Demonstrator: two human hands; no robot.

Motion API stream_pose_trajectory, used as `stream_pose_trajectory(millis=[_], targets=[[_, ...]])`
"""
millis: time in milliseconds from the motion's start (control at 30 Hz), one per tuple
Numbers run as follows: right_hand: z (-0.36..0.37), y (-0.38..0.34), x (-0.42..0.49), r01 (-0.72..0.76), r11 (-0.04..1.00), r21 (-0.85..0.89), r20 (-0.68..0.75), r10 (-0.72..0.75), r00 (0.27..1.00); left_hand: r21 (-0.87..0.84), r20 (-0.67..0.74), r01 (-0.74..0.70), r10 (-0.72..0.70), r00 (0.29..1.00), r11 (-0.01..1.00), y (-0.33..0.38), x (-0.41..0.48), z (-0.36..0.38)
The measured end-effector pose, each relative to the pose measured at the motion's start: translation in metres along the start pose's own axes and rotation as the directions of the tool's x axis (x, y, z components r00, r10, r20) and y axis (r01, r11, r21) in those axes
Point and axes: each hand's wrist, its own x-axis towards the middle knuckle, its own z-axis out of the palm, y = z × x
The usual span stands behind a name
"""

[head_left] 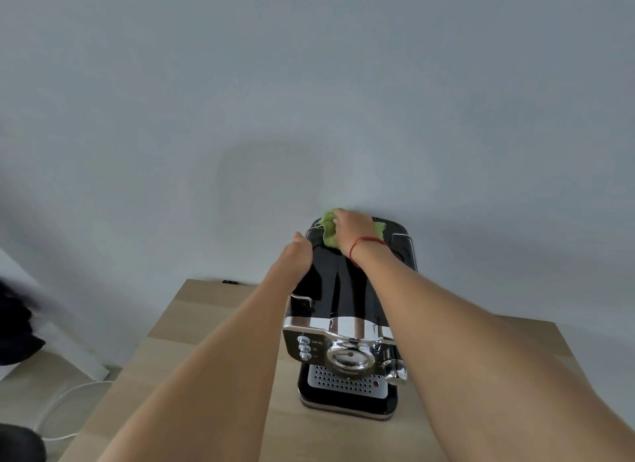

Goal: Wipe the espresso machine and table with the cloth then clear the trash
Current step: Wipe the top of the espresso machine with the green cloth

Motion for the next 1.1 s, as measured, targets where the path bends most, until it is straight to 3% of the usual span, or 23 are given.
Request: stream_pose_trajectory(millis=[67,167,267,367,433,500,567,667,800,933,967,1033,1100], targets=[[0.007,-0.014,0.007,0.024,0.993,0.116,0.028,-0.027,0.999,0.015,0.008,-0.017,0.017,1.0,1.0,0.0,0.002,0.0],[0.007,-0.031,0.015,-0.076,0.86,0.505,0.078,0.042,0.996,0.013,0.01,0.0,0.0,1.0,1.0,0.0,0.0,-0.001],[-0.01,-0.021,0.022,-0.094,0.786,0.611,-0.02,0.134,0.991,0.002,0.006,-0.001,0.001,1.0,1.0,0.004,-0.005,-0.002],[-0.028,0.009,0.023,-0.02,0.923,0.384,-0.156,0.086,0.984,-0.009,-0.014,0.004,-0.004,1.0,1.0,0.007,-0.007,-0.002],[-0.02,0.021,0.019,0.003,0.992,0.124,-0.009,-0.002,1.0,-0.005,-0.015,0.0,0.0,1.0,1.0,0.008,-0.009,-0.002],[-0.003,0.021,0.015,0.024,0.99,-0.137,0.135,-0.005,0.991,0.005,-0.012,-0.016,0.016,1.0,1.0,0.008,-0.011,-0.002],[0.004,0.012,0.012,0.046,0.966,-0.254,0.175,-0.001,0.985,0.009,-0.016,-0.021,0.021,1.0,1.0,0.008,-0.01,-0.003],[0.002,0.003,0.01,0.128,0.977,-0.173,0.175,-0.097,0.98,0.016,-0.015,-0.015,0.015,1.0,1.0,0.008,-0.008,-0.005],[0.005,0.003,-0.006,0.168,0.982,0.089,-0.015,-0.167,0.986,0.017,-0.023,-0.033,0.033,0.999,0.999,0.006,-0.009,-0.003],[-0.027,0.014,-0.003,0.082,0.975,0.209,-0.328,-0.01,0.944,0.005,-0.032,-0.018,0.018,0.999,1.0,0.005,-0.008,-0.003],[-0.034,0.023,0.0,0.033,0.98,0.195,-0.347,0.038,0.937,-0.001,-0.035,-0.012,0.012,0.999,1.0,0.006,-0.008,-0.003],[-0.037,0.041,0.0,-0.113,0.991,0.067,-0.202,0.124,0.971,-0.007,-0.029,-0.007,0.007,1.0,1.0,0.007,-0.009,-0.002],[-0.027,0.049,-0.008,-0.181,0.963,-0.201,0.024,0.19,0.982,-0.02,-0.022,-0.008,0.007,1.0,1.0,0.007,-0.011,-0.001]])
